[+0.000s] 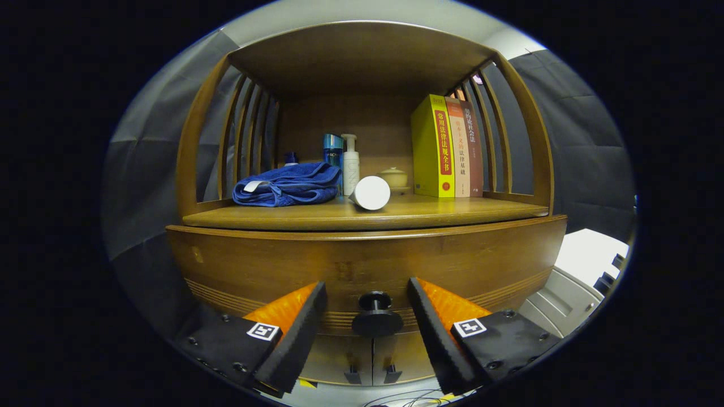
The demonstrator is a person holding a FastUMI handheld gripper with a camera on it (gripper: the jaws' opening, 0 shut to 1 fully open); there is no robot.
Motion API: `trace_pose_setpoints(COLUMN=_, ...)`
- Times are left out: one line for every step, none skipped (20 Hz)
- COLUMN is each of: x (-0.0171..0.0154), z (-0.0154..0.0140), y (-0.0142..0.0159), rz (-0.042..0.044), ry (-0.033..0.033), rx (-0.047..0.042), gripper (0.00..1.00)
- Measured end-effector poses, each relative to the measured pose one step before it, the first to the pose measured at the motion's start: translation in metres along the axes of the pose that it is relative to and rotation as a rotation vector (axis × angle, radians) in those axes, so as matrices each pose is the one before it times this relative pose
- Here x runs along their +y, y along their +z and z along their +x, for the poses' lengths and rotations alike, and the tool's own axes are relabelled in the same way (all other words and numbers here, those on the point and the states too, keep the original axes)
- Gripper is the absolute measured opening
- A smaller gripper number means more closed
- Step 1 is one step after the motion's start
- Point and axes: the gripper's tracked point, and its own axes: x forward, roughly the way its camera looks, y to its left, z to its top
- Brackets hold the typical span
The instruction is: Pull open the drawer, take out the items inside it, and place them on the countertop above the cabinet.
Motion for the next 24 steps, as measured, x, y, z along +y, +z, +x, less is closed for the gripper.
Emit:
trace_pose_setpoints(x=0.00009, z=0.00392, y=0.00103, rz=-0.00108, ry=0.00056, rx=-0.00251, gripper=0.96)
trace_pose_setpoints(x=0.00027, z=0.00346, y=0.00043, rz=0.00078, ry=0.00047, rx=-0.00066, gripper=0.96)
trace_pose_setpoints(x=0.00026, z=0.00463, y=0.00064, rz=0.00182, ry=0.00061, rx=0.00141, gripper=0.96)
trace_pose_setpoints(x=0.00008, z=0.00254, y=0.00014, rz=-0.00067, ry=0.00026, rx=0.00228, gripper=0.97)
trace_pose_setpoints(x=-0.00017, z=0.00286, y=-0.00008, rz=-0.00616, ry=0.00262, rx=0.00694, gripper=0.97)
trace_pose_setpoints(x=-0.00011, z=0.00221, y=-0.00194, rz=-0.00141, ry=0.0007, rx=-0.0002, gripper=0.97)
trace_pose_setpoints(x=0.00013, z=-0.0039, y=0.00108, rz=-0.00565, ry=-0.00011, rx=-0.0092, gripper=0.98)
trace_pose_setpoints(x=0.00025, z=0.00135, y=-0.00168, rz=-0.00849, ry=-0.00058, rx=0.0002, gripper=0.98)
trace_pose_setpoints(x=-0.00854, z=-0.02091, y=0.01054, rz=0.00261, ry=-0.00035, rx=0.01122, gripper=0.98)
trace_pose_setpoints(x=0.00399, z=-0.00507, y=-0.00192, rz=0.01758, ry=0.01039, rx=0.02502, gripper=0.98)
trace_pose_setpoints(x=0.0061, z=-0.00733, y=0.00646, rz=0.0245, ry=0.01373, rx=0.00178, gripper=0.98)
trace_pose_setpoints(x=0.00434, z=-0.01127, y=0.01183, rz=0.00828, ry=0.00646, rx=-0.01721, gripper=0.98)
trace_pose_setpoints(x=-0.00011, z=-0.01257, y=0.01682, rz=-0.01253, ry=-0.00177, rx=-0.0224, gripper=0.98)
trace_pose_setpoints(x=0.00241, z=-0.01271, y=0.01689, rz=-0.02436, ry=0.00713, rx=-0.01839, gripper=0.98)
trace_pose_setpoints(x=0.00893, z=-0.01478, y=0.01316, rz=-0.02346, ry=0.03662, rx=-0.00554, gripper=0.98)
trace_pose_setpoints(x=0.01674, z=0.004, y=0.00016, rz=-0.0195, ry=0.04134, rx=-0.00229, gripper=0.98)
trace_pose_setpoints(x=0.00179, z=-0.01411, y=0.01151, rz=-0.01836, ry=0.0108, rx=-0.01197, gripper=0.98)
trace_pose_setpoints(x=-0.00087, z=-0.01206, y=0.0138, rz=-0.01968, ry=0.00012, rx=-0.01921, gripper=0.98)
trace_pose_setpoints(x=-0.0015, z=-0.01149, y=0.01183, rz=-0.0178, ry=0.00004, rx=-0.01152, gripper=0.98)
trace_pose_setpoints(x=-0.00807, z=-0.03283, y=0.02103, rz=-0.01008, ry=-0.00503, rx=-0.01008, gripper=0.98)
trace_pose_setpoints(x=-0.0012, z=-0.0113, y=0.01138, rz=-0.00027, ry=-0.00349, rx=-0.01951, gripper=0.98)
trace_pose_setpoints(x=-0.00015, z=-0.0076, y=0.00891, rz=0.0084, ry=0.00665, rx=-0.02156, gripper=0.98)
trace_pose_setpoints(x=0.00197, z=-0.00486, y=0.00469, rz=0.00968, ry=0.01255, rx=-0.01045, gripper=0.98)
trace_pose_setpoints(x=-0.0012, z=-0.00311, y=0.00185, rz=0.01752, ry=0.00253, rx=0.00371, gripper=0.98)
